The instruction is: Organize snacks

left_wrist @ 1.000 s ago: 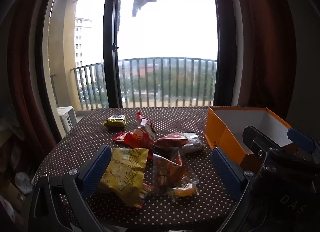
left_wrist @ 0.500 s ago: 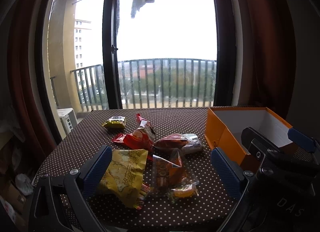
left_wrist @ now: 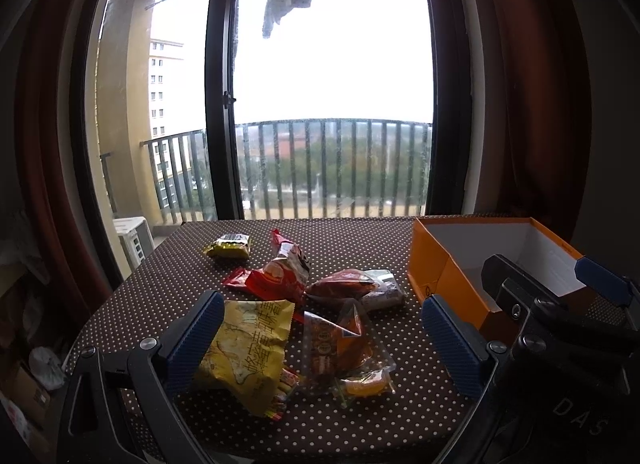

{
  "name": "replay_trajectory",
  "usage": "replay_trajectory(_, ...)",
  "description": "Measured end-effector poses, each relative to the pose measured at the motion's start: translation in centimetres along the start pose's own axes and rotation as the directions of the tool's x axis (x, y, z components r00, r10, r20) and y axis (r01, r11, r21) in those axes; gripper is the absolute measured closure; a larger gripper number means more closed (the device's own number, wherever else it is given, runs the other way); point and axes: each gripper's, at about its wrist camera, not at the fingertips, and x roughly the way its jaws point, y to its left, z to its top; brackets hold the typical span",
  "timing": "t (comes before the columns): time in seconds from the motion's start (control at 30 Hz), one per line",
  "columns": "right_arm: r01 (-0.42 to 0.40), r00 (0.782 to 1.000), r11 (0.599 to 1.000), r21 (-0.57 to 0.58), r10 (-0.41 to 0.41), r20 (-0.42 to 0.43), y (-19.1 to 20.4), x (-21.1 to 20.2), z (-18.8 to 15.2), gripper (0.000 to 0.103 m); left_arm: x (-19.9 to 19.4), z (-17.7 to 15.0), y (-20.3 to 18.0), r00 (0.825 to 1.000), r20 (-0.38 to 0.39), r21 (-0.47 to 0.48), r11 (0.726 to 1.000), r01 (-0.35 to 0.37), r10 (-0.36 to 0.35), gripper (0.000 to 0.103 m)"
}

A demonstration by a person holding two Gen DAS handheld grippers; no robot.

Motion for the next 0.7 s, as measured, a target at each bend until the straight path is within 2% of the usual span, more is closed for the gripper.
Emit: replay_trajectory(0.7, -0.001, 1.000, 1.000, 0.000, 0.001, 0.001, -0.06, -0.07, 0.03, 0.000, -0.04, -0.04, -0.41, 1.000, 0.006, 0.012, 1.000, 0.007, -0.007, 0.004)
